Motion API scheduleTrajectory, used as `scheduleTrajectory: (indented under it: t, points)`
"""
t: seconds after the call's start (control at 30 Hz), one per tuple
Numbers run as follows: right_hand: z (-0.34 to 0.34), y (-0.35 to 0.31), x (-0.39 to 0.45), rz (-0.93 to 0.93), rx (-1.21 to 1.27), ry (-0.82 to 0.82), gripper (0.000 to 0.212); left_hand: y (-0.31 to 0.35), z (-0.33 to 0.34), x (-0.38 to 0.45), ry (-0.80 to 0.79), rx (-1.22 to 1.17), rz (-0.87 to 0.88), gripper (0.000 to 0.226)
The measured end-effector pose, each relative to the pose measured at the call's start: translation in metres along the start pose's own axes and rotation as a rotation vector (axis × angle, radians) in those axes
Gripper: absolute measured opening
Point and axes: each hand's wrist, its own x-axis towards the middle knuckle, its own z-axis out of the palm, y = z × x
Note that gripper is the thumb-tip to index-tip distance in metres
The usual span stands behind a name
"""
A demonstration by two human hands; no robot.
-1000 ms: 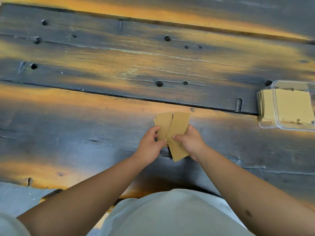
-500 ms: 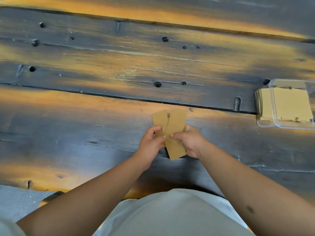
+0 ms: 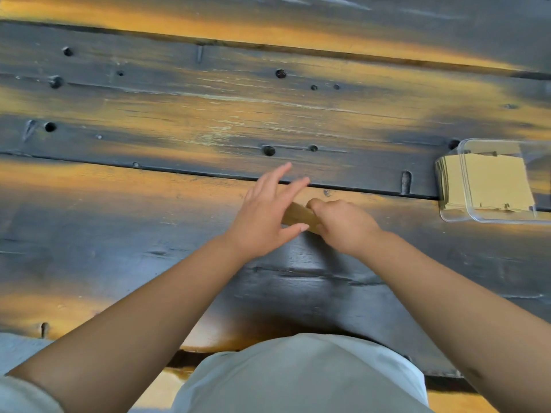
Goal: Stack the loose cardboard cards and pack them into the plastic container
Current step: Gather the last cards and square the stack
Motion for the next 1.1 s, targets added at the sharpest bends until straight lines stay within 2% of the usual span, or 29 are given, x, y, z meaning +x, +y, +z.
scheduleTrajectory:
  t: [0.07, 0.17, 0.3, 0.5, 0.63, 0.8, 0.93, 1.03, 1.1]
  points:
    - [0.006, -0.005, 0.003, -0.018, -0.038, 0.020, 0.039, -0.005, 0.005, 0.011, -0.179, 0.017, -0.013, 0.059]
    - [0.011, -0.003, 0.007, -0.033, -0.021, 0.043, 0.039, -0.017, 0.013, 0.016, -0.306, 0.028, -0.057, 0.036]
    - [0.027, 0.000, 0.005, -0.062, 0.031, -0.001, 0.040, -0.027, 0.023, 0.010, -0.386, 0.081, -0.059, 0.032]
    - [0.045, 0.000, 0.002, -0.062, 0.071, 0.043, 0.046, -0.028, 0.034, 0.004, -0.403, 0.110, -0.096, 0.055]
    - [0.050, 0.005, 0.001, -0.037, 0.060, 0.060, 0.045, -0.032, 0.036, 0.008, -0.448, 0.204, -0.115, 0.050]
    - [0.047, 0.014, 0.004, -0.023, 0.191, -0.048, 0.040, -0.033, 0.038, 0.014, -0.445, 0.214, -0.090, 0.047]
    - [0.042, 0.023, 0.016, -0.049, 0.276, -0.092, 0.049, -0.035, 0.040, 0.015, -0.340, 0.163, -0.136, 0.046]
    - [0.036, 0.027, 0.035, -0.079, 0.229, -0.084, 0.057, -0.036, 0.041, 0.015, -0.295, 0.160, -0.215, 0.044]
    - [0.031, 0.029, 0.047, -0.090, 0.172, -0.118, 0.065, -0.036, 0.042, 0.018, -0.301, 0.141, -0.267, 0.053]
